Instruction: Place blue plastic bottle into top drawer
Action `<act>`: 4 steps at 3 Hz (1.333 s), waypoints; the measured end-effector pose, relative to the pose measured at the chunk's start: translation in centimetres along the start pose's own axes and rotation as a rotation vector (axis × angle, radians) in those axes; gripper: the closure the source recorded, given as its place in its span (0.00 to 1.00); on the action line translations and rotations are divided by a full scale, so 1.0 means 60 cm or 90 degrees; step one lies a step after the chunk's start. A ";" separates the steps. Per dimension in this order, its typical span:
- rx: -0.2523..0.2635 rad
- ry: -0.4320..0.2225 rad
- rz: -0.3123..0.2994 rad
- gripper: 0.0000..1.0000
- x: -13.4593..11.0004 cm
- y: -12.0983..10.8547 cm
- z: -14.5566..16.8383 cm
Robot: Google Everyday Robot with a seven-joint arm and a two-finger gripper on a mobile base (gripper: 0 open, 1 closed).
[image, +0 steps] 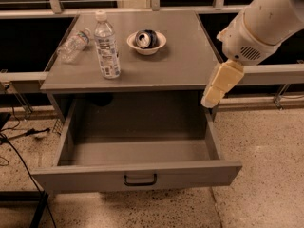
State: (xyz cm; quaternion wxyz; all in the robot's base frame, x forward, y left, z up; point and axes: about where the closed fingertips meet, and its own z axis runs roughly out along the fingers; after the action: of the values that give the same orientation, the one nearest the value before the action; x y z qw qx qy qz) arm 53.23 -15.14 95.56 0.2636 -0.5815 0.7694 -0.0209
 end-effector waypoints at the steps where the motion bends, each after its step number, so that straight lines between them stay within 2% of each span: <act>1: 0.001 -0.003 0.008 0.00 -0.001 -0.007 0.005; 2: 0.012 -0.027 0.034 0.00 -0.011 -0.036 0.026; 4: 0.041 -0.121 0.058 0.00 -0.088 -0.116 0.080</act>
Offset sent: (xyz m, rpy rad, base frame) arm 0.0543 0.0033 -0.0059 0.1151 -0.0348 -0.0784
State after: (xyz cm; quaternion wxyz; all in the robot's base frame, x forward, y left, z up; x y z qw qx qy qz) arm 62.45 -11.29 95.81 0.3544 -0.5364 0.7656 0.0217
